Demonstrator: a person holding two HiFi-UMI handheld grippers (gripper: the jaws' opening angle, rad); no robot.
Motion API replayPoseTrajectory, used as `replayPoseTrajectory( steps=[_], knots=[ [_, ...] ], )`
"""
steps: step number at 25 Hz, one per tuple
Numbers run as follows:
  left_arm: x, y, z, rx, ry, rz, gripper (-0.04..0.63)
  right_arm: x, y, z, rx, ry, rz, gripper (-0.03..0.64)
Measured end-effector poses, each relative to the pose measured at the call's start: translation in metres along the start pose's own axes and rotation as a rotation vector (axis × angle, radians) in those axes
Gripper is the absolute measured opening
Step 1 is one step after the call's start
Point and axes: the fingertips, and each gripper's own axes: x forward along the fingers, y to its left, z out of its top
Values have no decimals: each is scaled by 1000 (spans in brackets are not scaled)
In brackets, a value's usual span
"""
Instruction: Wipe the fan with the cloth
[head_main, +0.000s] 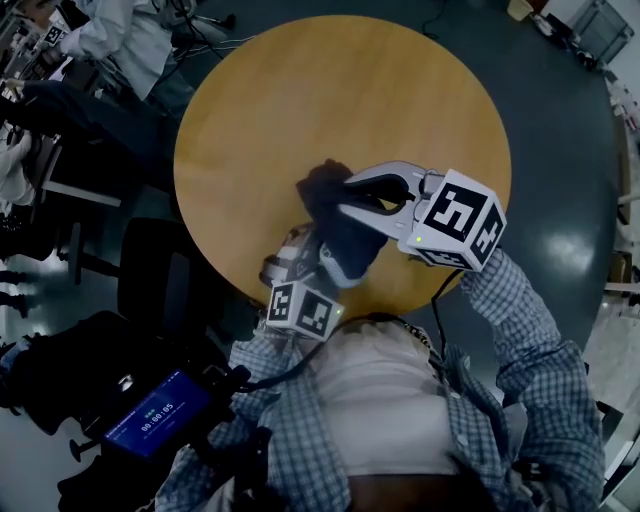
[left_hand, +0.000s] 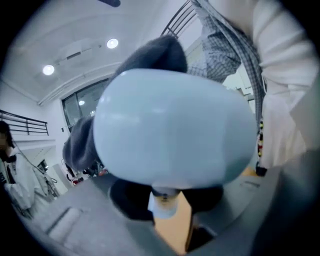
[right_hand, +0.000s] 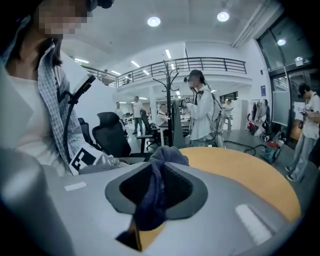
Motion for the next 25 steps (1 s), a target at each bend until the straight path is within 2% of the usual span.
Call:
replayPoseTrajectory(
  steps=[6, 9, 12, 20, 22, 25],
  knots=[
    [-5, 1, 11, 5, -31, 7, 141, 41, -23, -41, -88, 183, 112, 77],
    [-5, 4, 11, 0, -31, 16, 141, 61, -36, -59, -100, 264, 114, 77],
    [-7, 8, 7, -34, -35, 37, 141, 75, -51, -74, -76, 286, 58, 77],
    [-21, 46, 3, -241, -113, 164, 141, 49, -67, -93, 53, 174, -107, 77],
    [-21, 53, 2, -268, -118, 184, 141, 39, -60, -90, 95, 111, -137, 77],
    [-20, 58, -8, -277, -93, 206, 141, 20, -42, -64, 149, -38, -175, 77]
  ],
)
